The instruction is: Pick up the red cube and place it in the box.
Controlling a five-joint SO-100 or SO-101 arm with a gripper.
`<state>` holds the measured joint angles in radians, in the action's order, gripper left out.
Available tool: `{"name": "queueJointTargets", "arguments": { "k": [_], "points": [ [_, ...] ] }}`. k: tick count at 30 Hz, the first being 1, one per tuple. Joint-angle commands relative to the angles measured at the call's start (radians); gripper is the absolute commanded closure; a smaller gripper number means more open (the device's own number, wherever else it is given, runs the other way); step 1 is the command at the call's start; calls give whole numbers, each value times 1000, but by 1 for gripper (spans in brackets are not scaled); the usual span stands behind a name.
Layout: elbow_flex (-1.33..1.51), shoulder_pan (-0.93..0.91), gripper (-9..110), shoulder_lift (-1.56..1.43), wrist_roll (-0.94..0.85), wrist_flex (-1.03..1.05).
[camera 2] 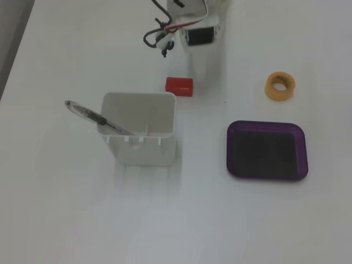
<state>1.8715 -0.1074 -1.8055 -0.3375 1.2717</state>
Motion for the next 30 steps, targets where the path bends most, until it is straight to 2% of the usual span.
{"name": "queueJointTargets", "arguments": {
  "k": [1,13,25,30],
  "points": [
    [-127,0,80,95,15,9],
    [-57,-109,80,172,3,-110],
    [34,-117,81,178,2,-210],
    [34,-117,89,178,2,-213]
  ]
}}
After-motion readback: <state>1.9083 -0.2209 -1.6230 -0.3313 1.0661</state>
